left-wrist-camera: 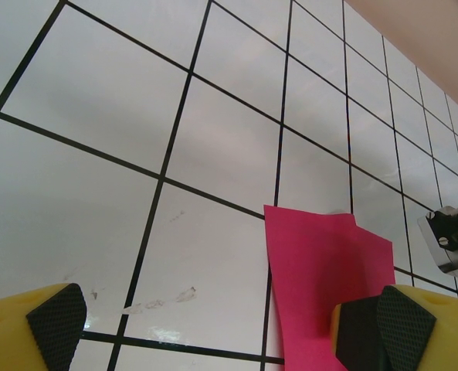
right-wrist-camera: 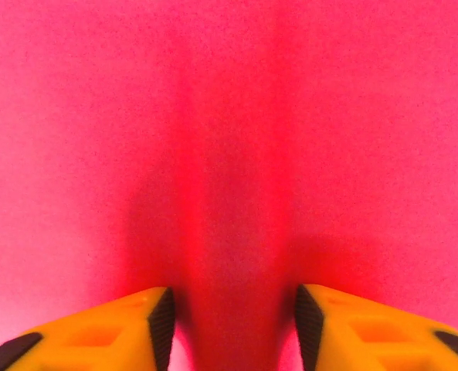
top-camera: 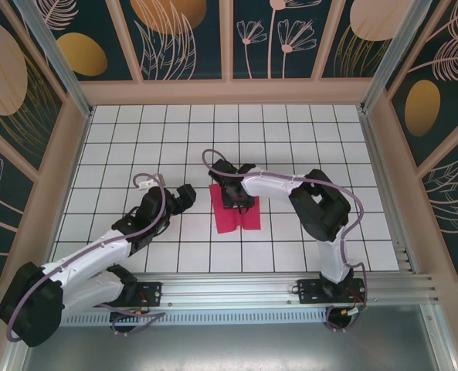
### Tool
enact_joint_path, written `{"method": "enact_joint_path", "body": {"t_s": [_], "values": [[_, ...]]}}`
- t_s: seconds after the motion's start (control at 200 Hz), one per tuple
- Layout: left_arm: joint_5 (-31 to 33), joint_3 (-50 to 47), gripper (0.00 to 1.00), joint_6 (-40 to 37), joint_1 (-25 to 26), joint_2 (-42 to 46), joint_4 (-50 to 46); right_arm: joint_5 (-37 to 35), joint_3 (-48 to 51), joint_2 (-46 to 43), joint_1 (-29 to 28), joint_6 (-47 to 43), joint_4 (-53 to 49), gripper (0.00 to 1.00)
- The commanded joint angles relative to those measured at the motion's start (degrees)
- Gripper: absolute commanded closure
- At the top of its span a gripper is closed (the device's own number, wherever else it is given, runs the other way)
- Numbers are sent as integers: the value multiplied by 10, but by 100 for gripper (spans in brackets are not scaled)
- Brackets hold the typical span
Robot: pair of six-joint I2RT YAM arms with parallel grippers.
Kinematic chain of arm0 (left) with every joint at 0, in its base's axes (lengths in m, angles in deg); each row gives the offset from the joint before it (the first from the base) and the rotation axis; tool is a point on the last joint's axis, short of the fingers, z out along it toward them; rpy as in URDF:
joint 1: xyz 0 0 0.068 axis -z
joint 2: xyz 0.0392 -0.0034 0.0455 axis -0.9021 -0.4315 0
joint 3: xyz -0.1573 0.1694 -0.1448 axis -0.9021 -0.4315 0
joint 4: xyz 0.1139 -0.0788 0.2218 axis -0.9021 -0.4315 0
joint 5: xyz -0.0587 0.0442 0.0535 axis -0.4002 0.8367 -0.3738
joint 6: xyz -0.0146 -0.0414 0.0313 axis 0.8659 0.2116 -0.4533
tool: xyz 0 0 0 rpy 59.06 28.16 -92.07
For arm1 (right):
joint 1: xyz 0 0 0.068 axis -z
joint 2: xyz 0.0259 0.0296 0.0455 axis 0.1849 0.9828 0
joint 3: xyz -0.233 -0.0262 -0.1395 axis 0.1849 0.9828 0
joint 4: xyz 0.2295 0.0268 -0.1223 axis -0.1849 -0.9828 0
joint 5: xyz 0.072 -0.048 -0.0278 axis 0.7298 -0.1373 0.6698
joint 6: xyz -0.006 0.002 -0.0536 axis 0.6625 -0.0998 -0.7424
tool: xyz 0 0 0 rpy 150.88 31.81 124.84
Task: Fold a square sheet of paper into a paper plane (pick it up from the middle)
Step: Fold the square sheet of paper in half at the center of the table.
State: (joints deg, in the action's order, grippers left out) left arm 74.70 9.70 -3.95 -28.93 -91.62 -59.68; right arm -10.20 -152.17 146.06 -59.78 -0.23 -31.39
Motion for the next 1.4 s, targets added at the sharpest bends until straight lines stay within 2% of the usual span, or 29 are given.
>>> {"method": "enact_joint_path", "body": {"t_s": [0.0,0.115,0.165,0.215,0.465,0.55,0.676,0.846,1.156,1.396], "values": [[-2,3,2,6,-3,2,10,-8,-18,-32,0,-2,-25,55],[-1,2,2,9,-3,3,11,24,-7,-67,8,-7,0,57],[-2,4,1,9,-3,2,11,53,9,-91,16,-9,28,63],[-3,5,1,9,-3,1,11,76,29,-115,26,-9,59,63],[-10,10,2,10,-3,-4,16,287,161,-202,112,36,251,62],[-29,15,1,5,-3,-11,26,332,215,-217,143,64,319,62],[-75,21,1,-8,-3,-28,59,342,261,-210,173,69,338,61],[-137,35,2,-21,-3,-59,91,313,292,-212,174,59,328,55],[-199,68,1,-31,-3,-123,125,291,310,-216,194,44,314,53],[-222,69,2,-18,-3,-146,139,282,309,-214,198,41,307,50]]}}
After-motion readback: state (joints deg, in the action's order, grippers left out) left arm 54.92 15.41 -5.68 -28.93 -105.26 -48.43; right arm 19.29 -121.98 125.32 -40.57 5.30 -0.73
